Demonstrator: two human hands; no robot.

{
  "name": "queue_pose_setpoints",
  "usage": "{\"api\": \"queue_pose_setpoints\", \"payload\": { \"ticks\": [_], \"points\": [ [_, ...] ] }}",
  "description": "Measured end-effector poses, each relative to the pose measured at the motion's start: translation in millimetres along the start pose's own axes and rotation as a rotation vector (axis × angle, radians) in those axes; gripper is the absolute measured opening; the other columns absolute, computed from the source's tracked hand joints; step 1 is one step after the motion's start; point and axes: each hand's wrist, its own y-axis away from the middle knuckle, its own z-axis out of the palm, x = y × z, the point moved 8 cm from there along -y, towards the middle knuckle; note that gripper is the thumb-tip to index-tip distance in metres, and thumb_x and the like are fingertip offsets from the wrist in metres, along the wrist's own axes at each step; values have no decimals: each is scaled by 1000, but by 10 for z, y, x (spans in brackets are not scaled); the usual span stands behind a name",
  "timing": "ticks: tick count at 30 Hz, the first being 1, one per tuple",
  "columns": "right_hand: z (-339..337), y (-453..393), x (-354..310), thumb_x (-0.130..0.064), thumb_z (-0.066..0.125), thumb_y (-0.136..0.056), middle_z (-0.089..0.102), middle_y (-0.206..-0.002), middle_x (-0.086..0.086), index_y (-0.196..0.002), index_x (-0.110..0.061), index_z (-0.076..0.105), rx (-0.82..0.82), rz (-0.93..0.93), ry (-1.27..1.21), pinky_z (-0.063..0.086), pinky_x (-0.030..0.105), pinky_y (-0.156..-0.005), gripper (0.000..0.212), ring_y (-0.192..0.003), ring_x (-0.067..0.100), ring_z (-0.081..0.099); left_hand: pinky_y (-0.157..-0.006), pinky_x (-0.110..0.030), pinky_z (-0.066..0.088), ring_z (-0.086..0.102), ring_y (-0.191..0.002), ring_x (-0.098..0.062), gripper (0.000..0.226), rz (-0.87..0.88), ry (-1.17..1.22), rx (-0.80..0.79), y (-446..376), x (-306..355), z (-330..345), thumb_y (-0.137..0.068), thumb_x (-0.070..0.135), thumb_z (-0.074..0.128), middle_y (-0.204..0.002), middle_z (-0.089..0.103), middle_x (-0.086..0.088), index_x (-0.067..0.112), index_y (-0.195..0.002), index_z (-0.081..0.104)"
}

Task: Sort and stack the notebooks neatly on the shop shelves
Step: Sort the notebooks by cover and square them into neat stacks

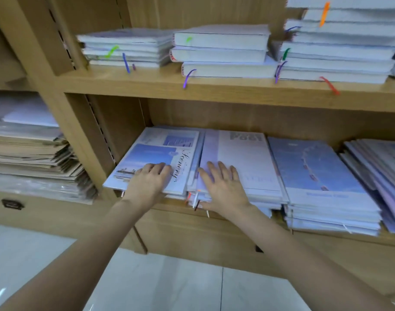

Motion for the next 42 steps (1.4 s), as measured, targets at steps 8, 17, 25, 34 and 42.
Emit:
{"api": "queue_pose_setpoints", "payload": {
  "ticks": [8,17,25,34,42],
  "points": [
    [-1021,38,576,-49,57,-83,66,-99,15,-119,-16,56,345,147,-141,48,39,-69,48,-90,37,64,-58,-35,38,63,-79,-40,35,-201,189,159,-142,-386,-422,-92,38,53,-89,67,-16,14,-118,50],
    [-744,315,562,-45,57,-85,58,-124,-2,-133,-23,43,119,87,-107,44,33,-79,54,-111,26,55,-65,-33,37,59,-89,-36,36,-372,320,83,-217,-533,-608,-89,37,59,-94,66,-13,15,-116,51],
    [-666,329,625,-43,62,-86,67,-112,-1,-119,-22,61,-1,125,-236,48,30,-87,39,-105,15,60,-49,-21,29,49,-64,-14,16,-460,639,62,-150,-714,-666,-88,27,62,-74,55,-1,12,-89,55],
    [-1447,288,177,-31,63,-87,73,-92,4,-103,-13,68,224,-22,-384,53,34,-80,24,-84,14,68,-90,-31,47,60,-107,-17,26,-375,711,-78,167,-579,-739,-91,24,57,-112,66,-4,11,-113,61],
    [-2805,3,-339,-18,65,-85,68,-77,2,-84,-15,65,705,-156,-875,53,20,-70,3,-69,12,65,-78,-32,51,66,-87,-19,20,-347,656,634,279,-1088,-1989,-89,13,49,-94,71,0,12,-100,65]
  ]
}}
